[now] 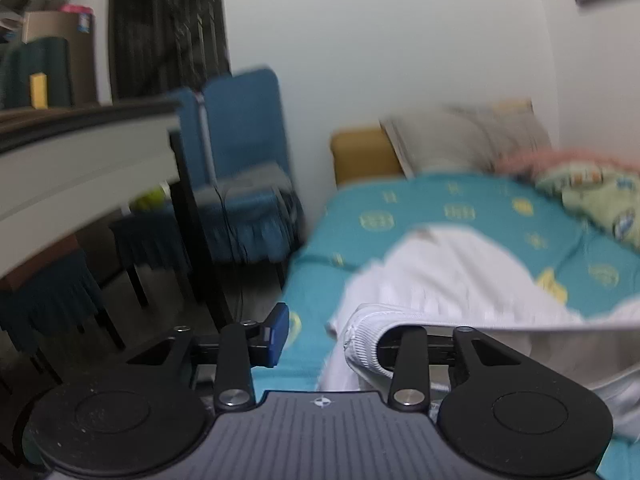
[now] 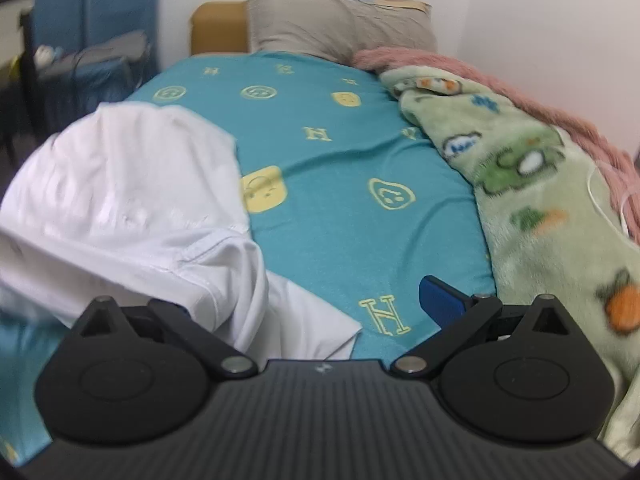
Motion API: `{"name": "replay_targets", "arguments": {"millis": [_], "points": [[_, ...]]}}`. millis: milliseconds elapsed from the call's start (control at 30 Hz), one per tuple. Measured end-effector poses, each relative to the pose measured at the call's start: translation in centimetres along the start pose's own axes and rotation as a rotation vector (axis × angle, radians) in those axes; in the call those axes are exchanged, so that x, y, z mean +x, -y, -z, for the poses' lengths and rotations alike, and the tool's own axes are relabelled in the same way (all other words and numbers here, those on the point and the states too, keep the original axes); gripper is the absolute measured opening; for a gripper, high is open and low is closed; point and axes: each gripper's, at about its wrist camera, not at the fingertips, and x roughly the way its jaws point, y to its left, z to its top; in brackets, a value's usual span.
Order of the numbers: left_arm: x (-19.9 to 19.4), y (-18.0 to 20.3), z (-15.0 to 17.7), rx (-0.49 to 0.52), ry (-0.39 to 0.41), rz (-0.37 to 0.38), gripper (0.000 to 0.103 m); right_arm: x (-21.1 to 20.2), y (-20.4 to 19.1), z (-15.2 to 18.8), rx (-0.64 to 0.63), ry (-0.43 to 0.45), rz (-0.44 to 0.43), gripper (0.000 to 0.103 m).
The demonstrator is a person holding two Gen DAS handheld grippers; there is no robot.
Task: Fold clothes
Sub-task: 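Raise the held T-shirt high with the left gripper to shake it out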
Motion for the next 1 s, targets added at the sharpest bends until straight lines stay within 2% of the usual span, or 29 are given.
{"name": "replay_targets", "arguments": {"millis": [67, 167, 233, 300, 533, 600, 700, 833, 1000], "points": [[-1.2, -0.6, -0.6, -0.025, 0.041, 0.003, 0.043, -1.6, -0.1, -0.2, 0.02, 0.076, 0.02, 0.103], [-3.5, -1.9, -2.3, -0.108, 0.105, 0.029, 0.049, -6.1, 1.4, -1.1, 0.136, 0.27, 0.032, 0.103], [-5.5, -3.1, -3.8, -0.192, 0.17, 0.064, 0.053, -9.6, 2.9, -2.1, 0.219, 0.36, 0.021, 0.103], [-7.5, -3.5, -5.8, -0.222, 0.238, 0.064, 0.053, -13.1, 4.3, -3.2, 0.292, 0.438, -0.013, 0.103], [-14.7, -4.2, -16.6, -0.278, 0.394, 0.053, 0.051, -22.6, 7.0, -10.8, 0.271, 0.592, -0.016, 0.103], [-17.1, -4.3, -19.9, -0.263, 0.461, 0.025, 0.05, -25.6, 7.9, -13.1, 0.257, 0.642, -0.023, 0.103], [-21.2, -5.1, -24.6, -0.264, 0.527, 0.03, 0.05, -31.3, 9.6, -15.8, 0.257, 0.722, -0.037, 0.103], [-28.3, -6.4, -29.5, -0.263, 0.597, 0.041, 0.05, -38.8, 11.9, -17.8, 0.262, 0.778, -0.064, 0.103], [-38.1, -7.3, -33.7, -0.236, 0.664, 0.07, 0.05, -46.8, 14.3, -17.8, 0.284, 0.843, -0.067, 0.103]]}}
